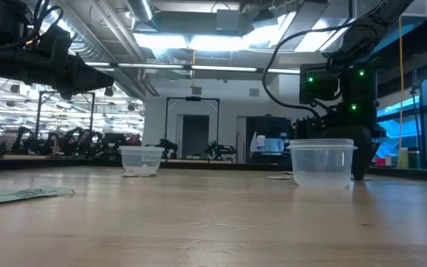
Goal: Pick and place Stevia / Truvia into bins
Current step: Put the stevia packet into the bottom transparent container
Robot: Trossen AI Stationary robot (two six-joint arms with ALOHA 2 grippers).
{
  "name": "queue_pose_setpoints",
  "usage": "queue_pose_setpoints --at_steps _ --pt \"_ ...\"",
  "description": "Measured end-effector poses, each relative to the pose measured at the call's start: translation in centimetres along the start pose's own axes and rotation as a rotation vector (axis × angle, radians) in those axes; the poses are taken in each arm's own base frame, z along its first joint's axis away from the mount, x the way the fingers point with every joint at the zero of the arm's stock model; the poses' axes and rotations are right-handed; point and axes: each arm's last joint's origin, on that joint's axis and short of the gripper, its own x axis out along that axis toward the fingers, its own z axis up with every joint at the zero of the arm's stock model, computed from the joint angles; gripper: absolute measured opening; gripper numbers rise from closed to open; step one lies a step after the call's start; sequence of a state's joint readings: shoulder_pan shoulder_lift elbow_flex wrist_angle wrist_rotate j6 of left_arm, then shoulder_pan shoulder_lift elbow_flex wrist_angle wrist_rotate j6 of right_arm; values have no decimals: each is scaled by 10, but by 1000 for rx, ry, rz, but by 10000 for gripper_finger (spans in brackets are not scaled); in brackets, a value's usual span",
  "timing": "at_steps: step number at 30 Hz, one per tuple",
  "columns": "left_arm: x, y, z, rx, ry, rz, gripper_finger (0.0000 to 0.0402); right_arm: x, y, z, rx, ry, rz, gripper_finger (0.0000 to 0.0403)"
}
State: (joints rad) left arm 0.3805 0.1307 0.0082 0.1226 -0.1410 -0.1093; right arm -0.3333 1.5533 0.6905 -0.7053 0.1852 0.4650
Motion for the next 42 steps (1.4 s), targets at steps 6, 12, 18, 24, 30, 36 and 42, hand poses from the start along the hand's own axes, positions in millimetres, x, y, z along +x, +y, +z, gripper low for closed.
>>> queue_pose_setpoints --at_steps 6,12,18,24,30,36,42 --pt "0 0 0 0 0 0 63 -16 7 6 -28 -81 -30 1" --pt "0 0 0 0 0 0 63 -35 12 13 -17 -101 -1 0" --pt "0 0 0 0 0 1 63 -66 25 19 -87 -115 17 0" --pt "0 0 0 0 -1 4 63 -114 50 19 -184 -163 58 0" --pt "0 0 0 1 -1 4 63 -158 74 3 -250 -199 103 0" --pt "0 0 0 1 1 5 63 -174 91 -12 -267 -237 158 0" --pt "0 0 -2 3 17 6 63 -167 101 -24 -261 -207 195 0"
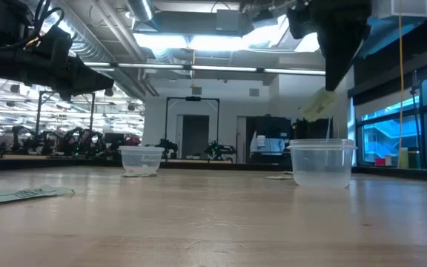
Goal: Pick and place Stevia / Truvia into bins
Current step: Put the stevia packet into the bottom transparent container
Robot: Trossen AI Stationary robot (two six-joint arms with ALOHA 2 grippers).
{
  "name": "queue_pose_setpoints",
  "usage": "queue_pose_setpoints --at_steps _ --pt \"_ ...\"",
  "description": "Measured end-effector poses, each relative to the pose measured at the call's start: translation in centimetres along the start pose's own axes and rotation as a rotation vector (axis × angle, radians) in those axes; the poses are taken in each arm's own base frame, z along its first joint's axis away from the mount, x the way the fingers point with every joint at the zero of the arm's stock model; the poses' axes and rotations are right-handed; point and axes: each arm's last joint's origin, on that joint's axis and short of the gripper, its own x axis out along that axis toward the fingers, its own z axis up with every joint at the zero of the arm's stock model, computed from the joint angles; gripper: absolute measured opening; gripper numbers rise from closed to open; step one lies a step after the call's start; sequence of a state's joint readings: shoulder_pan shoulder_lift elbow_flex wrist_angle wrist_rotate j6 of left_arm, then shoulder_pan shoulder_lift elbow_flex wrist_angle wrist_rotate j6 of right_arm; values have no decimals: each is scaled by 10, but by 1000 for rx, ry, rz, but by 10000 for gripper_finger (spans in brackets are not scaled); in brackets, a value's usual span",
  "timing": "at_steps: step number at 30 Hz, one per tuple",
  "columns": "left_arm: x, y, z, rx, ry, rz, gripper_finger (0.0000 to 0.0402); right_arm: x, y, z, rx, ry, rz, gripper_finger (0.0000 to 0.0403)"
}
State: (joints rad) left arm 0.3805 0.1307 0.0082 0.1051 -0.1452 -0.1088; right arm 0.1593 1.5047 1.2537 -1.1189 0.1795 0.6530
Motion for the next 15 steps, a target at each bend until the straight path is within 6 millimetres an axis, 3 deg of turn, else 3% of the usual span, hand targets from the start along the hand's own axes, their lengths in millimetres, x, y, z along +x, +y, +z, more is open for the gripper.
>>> queue_pose_setpoints --at_steps 7,15 --pt "0 0 -1 1 5 0 63 20 9 -4 0 -12 118 0" --pt "0 0 0 1 4 1 63 44 4 -17 46 36 106 0"
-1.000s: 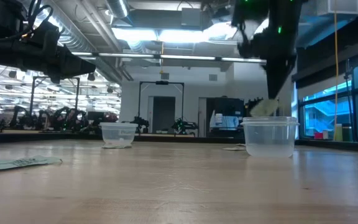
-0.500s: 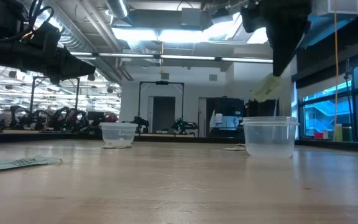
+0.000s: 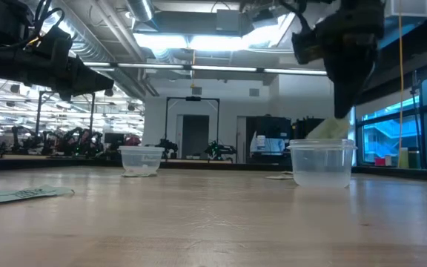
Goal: Pick and place Stevia / Truvia into bins
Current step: Put the stevia packet into the bottom transparent container
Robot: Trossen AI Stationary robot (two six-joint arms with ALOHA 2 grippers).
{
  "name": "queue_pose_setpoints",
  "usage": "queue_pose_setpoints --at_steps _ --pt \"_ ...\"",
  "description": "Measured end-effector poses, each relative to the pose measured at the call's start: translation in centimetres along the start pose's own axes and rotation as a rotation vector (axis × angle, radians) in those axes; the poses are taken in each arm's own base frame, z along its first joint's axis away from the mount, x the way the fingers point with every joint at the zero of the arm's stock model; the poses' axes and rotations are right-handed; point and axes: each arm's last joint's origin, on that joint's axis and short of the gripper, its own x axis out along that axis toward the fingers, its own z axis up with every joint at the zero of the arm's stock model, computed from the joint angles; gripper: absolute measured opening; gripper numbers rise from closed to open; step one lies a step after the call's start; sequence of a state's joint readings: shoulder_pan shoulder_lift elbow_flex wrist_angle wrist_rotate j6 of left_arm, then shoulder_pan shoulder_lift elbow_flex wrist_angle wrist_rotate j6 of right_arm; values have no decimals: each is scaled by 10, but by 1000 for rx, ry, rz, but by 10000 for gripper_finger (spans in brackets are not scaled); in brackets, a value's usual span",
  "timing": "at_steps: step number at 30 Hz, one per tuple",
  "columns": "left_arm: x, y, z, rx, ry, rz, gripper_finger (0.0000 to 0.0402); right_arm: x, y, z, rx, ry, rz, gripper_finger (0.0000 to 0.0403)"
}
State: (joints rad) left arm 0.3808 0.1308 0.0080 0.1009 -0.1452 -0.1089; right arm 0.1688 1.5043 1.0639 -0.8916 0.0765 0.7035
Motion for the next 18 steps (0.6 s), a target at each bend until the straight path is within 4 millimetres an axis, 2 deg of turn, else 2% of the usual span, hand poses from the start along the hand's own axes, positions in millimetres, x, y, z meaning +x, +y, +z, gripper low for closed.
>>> queue_pose_setpoints --at_steps 12,18 --pt "0 0 0 0 0 0 63 29 -4 -9 5 -36 71 0" --pt "0 0 0 0 0 0 63 33 -5 -9 -4 -43 103 1"
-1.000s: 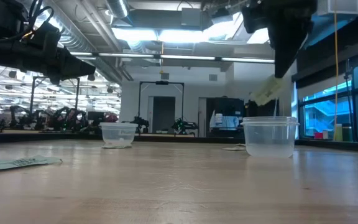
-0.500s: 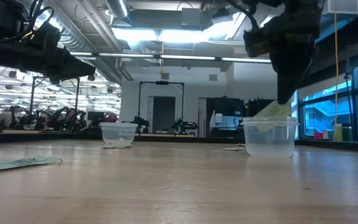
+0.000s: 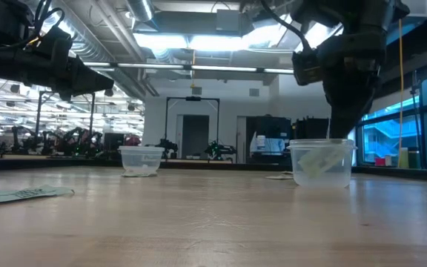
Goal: Pick and place Stevia / Truvia into bins
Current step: Put the stevia packet into the bottom transparent container
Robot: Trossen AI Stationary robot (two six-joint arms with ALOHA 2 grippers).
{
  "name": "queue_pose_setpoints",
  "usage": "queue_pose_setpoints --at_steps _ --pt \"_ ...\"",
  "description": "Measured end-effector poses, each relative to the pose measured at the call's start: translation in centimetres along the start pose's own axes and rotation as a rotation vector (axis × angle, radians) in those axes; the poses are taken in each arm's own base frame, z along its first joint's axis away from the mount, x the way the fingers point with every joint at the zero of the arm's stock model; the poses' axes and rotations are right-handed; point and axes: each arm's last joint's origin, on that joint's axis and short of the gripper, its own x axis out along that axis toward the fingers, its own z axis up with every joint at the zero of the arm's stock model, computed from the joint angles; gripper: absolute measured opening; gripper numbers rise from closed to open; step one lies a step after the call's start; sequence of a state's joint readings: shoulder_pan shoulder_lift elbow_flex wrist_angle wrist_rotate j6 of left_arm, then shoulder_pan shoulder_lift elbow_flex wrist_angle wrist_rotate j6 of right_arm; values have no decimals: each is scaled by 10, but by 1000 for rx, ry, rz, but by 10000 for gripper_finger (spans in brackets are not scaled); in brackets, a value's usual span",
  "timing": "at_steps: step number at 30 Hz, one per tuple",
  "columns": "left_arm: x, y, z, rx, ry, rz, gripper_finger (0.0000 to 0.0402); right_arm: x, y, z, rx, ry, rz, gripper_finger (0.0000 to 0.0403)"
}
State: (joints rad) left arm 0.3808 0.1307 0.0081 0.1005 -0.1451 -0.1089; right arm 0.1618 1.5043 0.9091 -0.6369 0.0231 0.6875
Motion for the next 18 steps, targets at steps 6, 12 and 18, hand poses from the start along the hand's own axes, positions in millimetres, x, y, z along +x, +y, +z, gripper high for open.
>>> queue_pose_setpoints --at_steps 6,12,18 --pt "0 0 0 0 0 0 63 -1 2 3 -79 -19 14 19" --pt "0 0 0 0 0 -1 63 -1 2 3 -96 -20 14 25" --pt "0 0 0 0 0 0 63 -1 2 3 -99 -19 14 26"
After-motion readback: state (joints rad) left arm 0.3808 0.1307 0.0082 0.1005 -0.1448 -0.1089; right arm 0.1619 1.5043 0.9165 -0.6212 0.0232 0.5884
